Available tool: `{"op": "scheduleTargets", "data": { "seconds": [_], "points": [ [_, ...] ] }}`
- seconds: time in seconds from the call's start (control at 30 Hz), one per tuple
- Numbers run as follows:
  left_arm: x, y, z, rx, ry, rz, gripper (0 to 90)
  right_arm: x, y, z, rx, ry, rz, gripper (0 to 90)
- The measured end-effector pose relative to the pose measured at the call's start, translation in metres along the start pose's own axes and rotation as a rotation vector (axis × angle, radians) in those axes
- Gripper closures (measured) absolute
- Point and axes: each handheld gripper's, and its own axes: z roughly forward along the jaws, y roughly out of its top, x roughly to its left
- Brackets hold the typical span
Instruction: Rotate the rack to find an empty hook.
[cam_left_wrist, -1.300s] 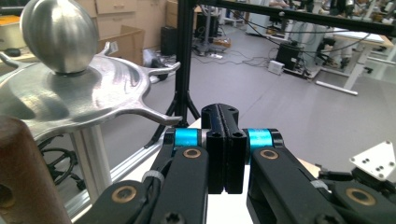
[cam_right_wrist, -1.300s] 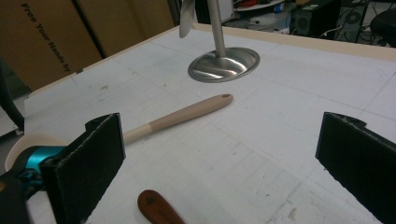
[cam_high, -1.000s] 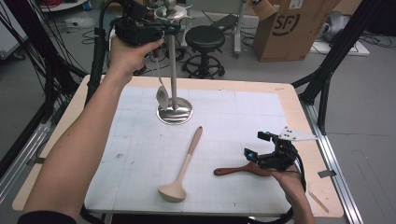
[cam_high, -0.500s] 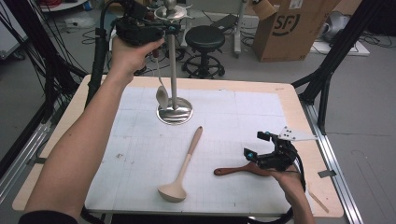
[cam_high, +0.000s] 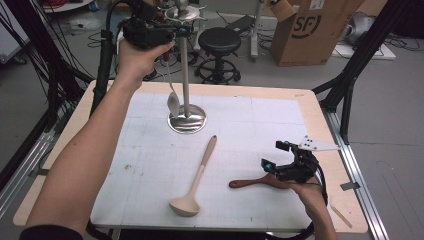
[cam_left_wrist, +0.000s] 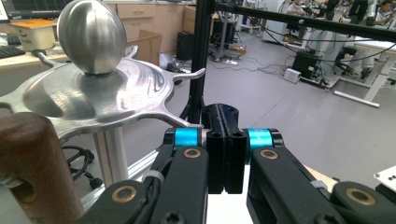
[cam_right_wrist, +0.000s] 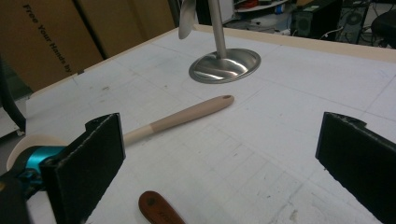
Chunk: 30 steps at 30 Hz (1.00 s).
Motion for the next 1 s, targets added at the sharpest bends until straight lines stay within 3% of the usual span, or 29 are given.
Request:
{"op": "scheduleTargets", "data": {
  "seconds": [0.3,0.5,1.0],
  "points": [
    [0.004,0.000,-0.007,-0.001,0.008,0.001,89.6,0.000,0.000,0.001,-0.004,-0.001,-0.003,0.1],
    [0.009,-0.004,-0.010,-0.022,-0.001,-0.022,89.5,0.000,0.000,0.001,0.003,0.001,-0.002,0.1],
    [0.012,-0.004,-0.016,-0.022,-0.001,-0.016,89.5,0.000,0.000,0.000,0.001,-0.002,-0.003,0.1]
  ]
}}
